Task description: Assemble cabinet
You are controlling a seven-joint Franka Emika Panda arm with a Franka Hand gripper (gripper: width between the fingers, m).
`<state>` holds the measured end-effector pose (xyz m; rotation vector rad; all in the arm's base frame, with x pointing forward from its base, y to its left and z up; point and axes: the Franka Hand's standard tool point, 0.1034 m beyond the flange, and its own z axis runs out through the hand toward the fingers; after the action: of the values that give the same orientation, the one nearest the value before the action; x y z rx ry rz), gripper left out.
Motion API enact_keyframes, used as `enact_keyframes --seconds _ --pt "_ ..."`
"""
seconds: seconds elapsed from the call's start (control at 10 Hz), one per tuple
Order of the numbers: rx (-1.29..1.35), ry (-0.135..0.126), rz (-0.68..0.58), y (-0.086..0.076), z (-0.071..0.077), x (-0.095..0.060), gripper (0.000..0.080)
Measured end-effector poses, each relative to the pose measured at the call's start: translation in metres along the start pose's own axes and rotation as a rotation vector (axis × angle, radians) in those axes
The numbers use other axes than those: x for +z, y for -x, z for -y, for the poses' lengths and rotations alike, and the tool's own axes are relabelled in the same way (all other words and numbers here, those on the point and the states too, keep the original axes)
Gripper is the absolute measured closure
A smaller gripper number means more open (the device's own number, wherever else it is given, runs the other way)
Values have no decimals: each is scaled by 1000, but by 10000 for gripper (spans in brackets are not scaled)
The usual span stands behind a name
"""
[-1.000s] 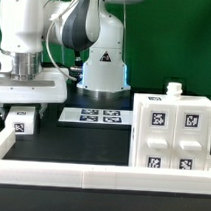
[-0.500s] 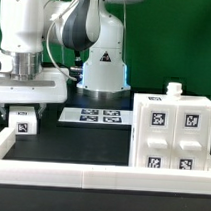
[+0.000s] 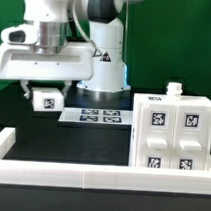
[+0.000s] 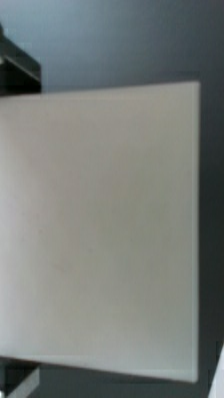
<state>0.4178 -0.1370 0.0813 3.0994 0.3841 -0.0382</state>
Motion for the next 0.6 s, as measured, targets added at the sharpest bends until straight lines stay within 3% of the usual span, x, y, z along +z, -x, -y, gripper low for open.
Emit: enact_keyframes --seconds 0.2,0.4,0.6 --pt "69 -21 -8 -22 34 -32 239" --pt "162 -5 -8 -47 79 -57 239" --pt "220 1 12 -78 103 -76 239"
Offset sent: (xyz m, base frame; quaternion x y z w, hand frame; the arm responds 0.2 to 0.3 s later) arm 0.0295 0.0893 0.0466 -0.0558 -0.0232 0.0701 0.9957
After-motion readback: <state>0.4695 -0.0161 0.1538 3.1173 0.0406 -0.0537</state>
